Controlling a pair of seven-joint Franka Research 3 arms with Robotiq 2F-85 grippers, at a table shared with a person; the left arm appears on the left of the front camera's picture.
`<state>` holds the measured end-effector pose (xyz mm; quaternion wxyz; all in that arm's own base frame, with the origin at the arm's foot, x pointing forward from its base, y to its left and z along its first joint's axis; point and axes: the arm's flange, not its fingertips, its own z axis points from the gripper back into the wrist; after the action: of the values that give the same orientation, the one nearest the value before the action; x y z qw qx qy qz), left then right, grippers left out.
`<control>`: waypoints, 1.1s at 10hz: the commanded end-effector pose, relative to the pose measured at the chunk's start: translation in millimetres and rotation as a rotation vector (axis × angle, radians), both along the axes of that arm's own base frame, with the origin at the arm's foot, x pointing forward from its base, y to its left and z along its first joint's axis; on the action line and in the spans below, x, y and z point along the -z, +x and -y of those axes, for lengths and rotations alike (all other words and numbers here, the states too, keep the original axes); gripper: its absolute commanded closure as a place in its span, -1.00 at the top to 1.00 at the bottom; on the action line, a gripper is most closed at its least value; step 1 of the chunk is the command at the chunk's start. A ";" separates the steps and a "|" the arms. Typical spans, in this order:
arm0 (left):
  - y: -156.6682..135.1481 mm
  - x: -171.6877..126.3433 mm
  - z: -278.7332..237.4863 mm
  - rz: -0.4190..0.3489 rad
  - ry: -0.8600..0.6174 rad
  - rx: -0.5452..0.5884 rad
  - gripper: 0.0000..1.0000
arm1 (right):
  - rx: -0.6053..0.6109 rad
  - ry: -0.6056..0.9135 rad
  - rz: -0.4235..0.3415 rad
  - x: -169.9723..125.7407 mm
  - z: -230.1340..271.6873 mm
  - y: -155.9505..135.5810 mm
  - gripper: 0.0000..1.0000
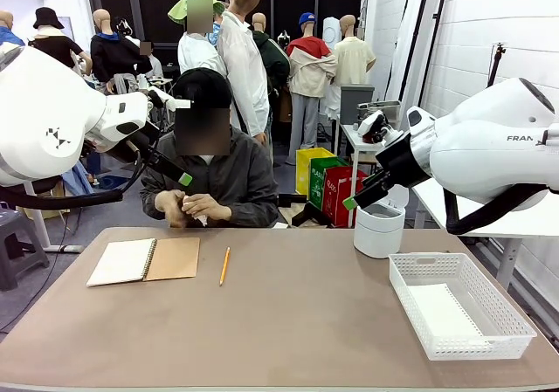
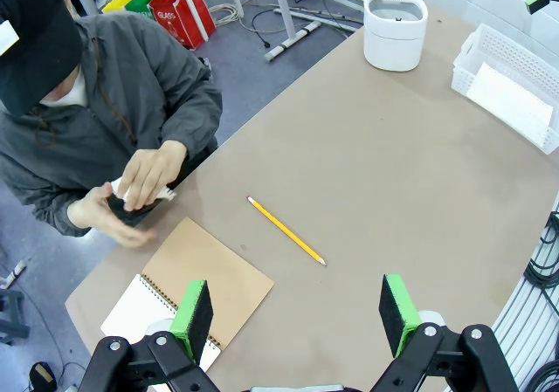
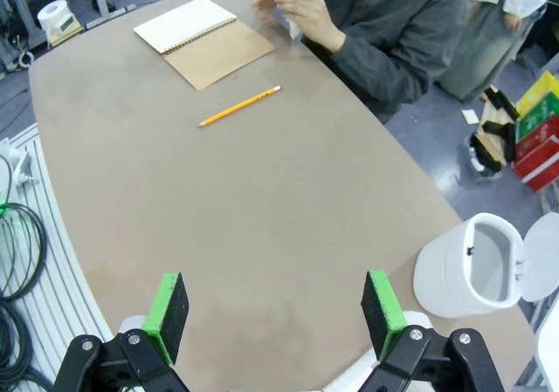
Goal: Sort the paper based on its condition.
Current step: If a person hands you a paper, place it in the Organizing basket , and if it's crumpled, put it in the Trash can.
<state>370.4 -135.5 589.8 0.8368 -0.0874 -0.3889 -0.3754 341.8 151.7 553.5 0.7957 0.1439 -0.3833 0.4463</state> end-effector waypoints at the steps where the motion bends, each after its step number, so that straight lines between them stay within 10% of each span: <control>1: -0.4 0.2 -0.2 -0.006 -0.006 -0.012 1.00 | -0.006 0.008 -0.007 2.1 0.5 1.5 1.00; 11: -0.4 0.2 -0.2 -0.006 -0.006 -0.012 1.00 | -0.006 0.008 -0.007 2.1 0.5 1.5 1.00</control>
<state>370.4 -135.5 589.8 0.8368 -0.0874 -0.3889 -0.3754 341.8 151.7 553.5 0.7957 0.1439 -0.3833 0.4463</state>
